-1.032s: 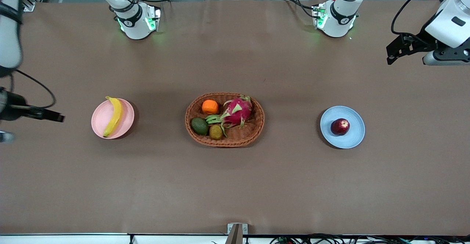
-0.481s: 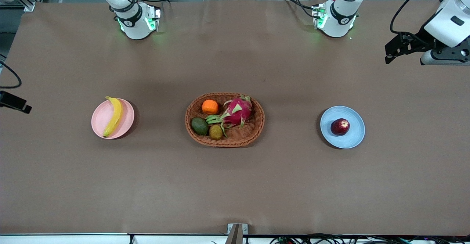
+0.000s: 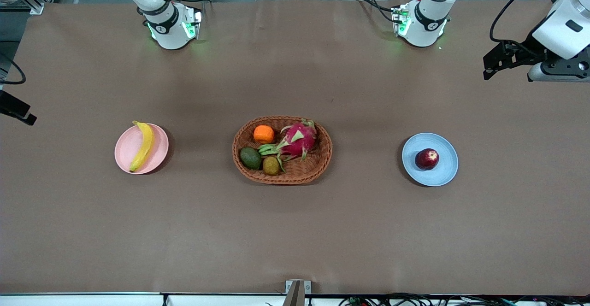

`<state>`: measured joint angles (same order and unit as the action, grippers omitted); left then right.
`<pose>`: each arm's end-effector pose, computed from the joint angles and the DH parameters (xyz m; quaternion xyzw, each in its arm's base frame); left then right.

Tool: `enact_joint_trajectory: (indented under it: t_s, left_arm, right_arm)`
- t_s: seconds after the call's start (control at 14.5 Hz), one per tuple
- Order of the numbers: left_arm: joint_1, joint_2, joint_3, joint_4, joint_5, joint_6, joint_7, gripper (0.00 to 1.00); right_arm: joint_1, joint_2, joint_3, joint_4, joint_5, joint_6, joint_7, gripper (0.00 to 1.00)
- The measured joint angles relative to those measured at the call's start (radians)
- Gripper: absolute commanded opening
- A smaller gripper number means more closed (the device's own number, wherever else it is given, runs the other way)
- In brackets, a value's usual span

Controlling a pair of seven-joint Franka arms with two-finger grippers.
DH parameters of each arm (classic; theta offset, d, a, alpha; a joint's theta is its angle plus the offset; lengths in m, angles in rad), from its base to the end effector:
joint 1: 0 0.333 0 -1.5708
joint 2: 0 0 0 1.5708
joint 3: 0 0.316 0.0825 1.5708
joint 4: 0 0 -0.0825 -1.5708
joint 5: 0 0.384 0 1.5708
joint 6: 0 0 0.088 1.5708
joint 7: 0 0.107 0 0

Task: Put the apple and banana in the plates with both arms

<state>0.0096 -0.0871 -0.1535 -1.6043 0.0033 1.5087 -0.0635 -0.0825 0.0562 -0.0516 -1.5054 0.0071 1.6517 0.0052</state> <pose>0.5152 -0.0782 0.6496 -0.9992 0.0398 0.0039 0.0087 0.5756 -0.0760 0.6313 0.9966 -0.0695 0.0451 0.0008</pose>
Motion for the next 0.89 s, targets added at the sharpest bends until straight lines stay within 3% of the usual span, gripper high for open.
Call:
enact_joint_trajectory:
  t_s: [0.34, 0.89]
  left_arm:
    - [0.002, 0.000, 0.000, 0.000, 0.000, 0.000, 0.000, 1.00]
    - [0.008, 0.010, 0.006, 0.017, 0.000, 0.001, 0.000, 1.00]
  right_arm:
    - [0.001, -0.148, 0.001, -0.210, -0.006, 0.082, -0.003, 1.00]
    - [0.001, -0.200, 0.000, -0.235, -0.008, 0.036, -0.009, 1.00]
